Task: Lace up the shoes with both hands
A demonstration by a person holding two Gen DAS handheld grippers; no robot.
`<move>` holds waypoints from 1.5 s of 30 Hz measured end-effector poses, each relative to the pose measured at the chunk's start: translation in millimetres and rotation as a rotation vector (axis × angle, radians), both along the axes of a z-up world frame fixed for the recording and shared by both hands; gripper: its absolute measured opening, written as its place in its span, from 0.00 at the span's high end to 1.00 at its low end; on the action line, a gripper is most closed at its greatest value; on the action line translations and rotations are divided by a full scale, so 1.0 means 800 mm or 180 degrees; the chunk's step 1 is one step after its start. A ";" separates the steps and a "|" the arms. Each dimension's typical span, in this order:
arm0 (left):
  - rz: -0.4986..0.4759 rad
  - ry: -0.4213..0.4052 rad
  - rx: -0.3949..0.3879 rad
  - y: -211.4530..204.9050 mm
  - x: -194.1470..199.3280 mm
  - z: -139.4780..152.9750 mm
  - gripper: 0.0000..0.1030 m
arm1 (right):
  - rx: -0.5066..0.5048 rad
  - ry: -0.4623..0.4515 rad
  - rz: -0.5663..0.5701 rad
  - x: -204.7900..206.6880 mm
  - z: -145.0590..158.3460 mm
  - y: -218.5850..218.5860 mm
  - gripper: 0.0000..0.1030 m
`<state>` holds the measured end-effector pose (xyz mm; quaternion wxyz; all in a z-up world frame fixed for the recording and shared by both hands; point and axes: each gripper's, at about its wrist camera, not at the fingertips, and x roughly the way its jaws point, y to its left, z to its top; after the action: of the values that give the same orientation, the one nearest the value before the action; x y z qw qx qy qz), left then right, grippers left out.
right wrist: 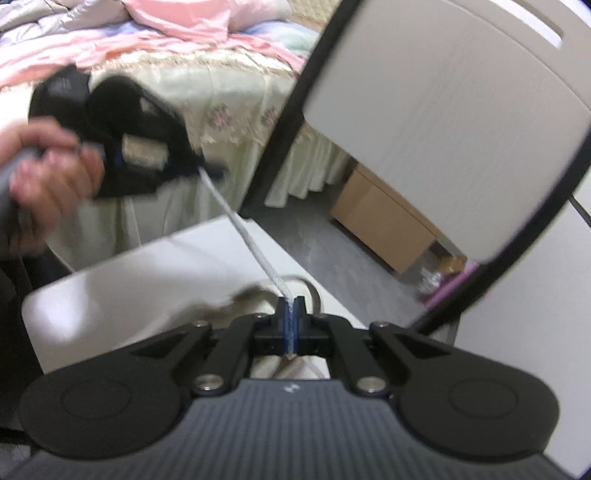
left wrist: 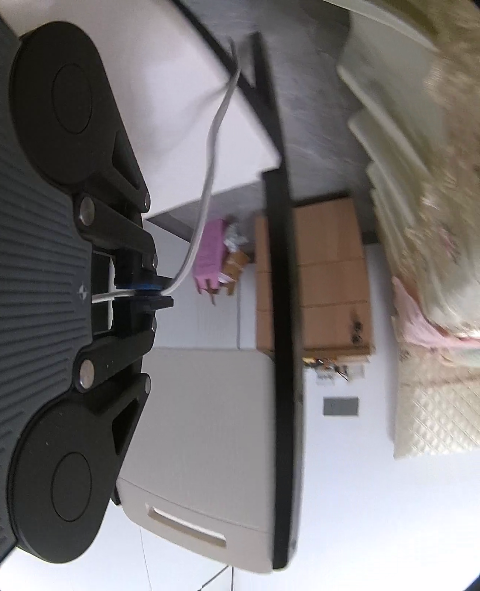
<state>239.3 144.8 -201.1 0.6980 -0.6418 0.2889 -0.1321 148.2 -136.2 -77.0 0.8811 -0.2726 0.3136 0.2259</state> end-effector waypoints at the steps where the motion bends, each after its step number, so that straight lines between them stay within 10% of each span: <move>1: 0.0042 -0.0037 0.0010 0.005 0.000 0.004 0.97 | -0.0025 0.0015 -0.0033 0.000 -0.003 -0.007 0.98; 9: -0.0045 -0.0344 0.0274 0.005 0.000 0.033 0.97 | -0.0016 0.0214 -0.0166 0.001 -0.028 -0.048 0.95; 14: -0.0186 -0.0453 0.0402 -0.007 0.002 0.043 0.97 | 0.0293 0.0248 -0.0016 -0.002 -0.004 -0.045 0.57; 27: -0.0447 -0.0540 0.0445 -0.022 -0.002 0.046 0.97 | 0.0430 0.0237 0.0227 0.063 0.014 0.101 0.70; 30: -0.0409 -0.0527 0.0502 -0.018 -0.003 0.046 0.97 | 0.0632 0.0308 0.0167 0.075 0.015 0.105 0.97; 45: -0.0119 -0.0626 0.0498 0.001 -0.002 0.061 0.98 | 0.0315 0.0329 -0.0008 0.036 0.011 0.026 0.98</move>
<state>238.1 145.5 -152.2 0.7683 -0.5638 0.2404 -0.1844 176.6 -115.6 -68.5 0.8764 -0.2164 0.3474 0.2538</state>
